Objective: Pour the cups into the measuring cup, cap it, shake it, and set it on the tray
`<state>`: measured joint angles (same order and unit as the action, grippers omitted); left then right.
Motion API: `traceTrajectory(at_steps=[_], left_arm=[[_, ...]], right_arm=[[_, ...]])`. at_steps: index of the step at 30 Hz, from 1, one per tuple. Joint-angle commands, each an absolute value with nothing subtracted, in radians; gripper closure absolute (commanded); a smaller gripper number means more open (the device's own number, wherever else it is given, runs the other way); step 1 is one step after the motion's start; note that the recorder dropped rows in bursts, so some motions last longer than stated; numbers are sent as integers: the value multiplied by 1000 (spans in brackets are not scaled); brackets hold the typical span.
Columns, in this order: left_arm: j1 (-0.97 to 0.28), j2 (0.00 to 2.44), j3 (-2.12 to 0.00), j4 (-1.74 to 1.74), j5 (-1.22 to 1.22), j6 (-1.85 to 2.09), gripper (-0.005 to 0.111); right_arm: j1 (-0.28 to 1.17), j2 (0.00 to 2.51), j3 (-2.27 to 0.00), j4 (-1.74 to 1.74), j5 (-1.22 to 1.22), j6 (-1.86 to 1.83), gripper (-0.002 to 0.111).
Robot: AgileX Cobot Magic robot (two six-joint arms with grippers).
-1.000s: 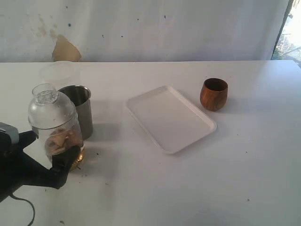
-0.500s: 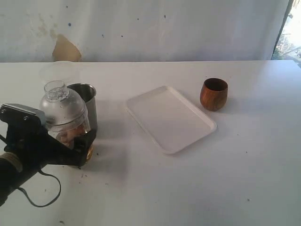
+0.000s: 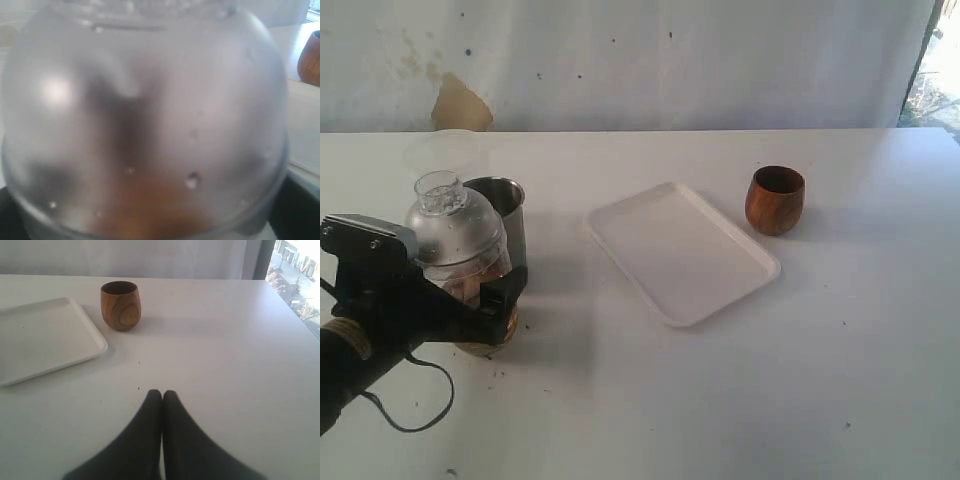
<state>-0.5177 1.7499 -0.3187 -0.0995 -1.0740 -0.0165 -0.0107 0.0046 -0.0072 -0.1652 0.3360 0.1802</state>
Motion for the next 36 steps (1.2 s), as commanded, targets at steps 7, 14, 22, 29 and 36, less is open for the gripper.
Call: traceTrajectory(at_steps=[7,14,22,29,36], left_arm=[[-520,1751,-341,-100,-1100,-25,2],[-520,1751,-350,-100,-1094,-27,31],[-520,1751,-350,-95,-1020,-57,106],[-520,1620,-350,-95,-993,-131,107],[-527,1400,-456,19,-550,-55,107]], right_arm=[[-18,0,0,-174,335,183,108],[-18,0,0,-174,335,183,108],[-18,0,0,-174,335,183,108],[-18,0,0,-174,335,183,108],[-18,0,0,-174,335,183,108]])
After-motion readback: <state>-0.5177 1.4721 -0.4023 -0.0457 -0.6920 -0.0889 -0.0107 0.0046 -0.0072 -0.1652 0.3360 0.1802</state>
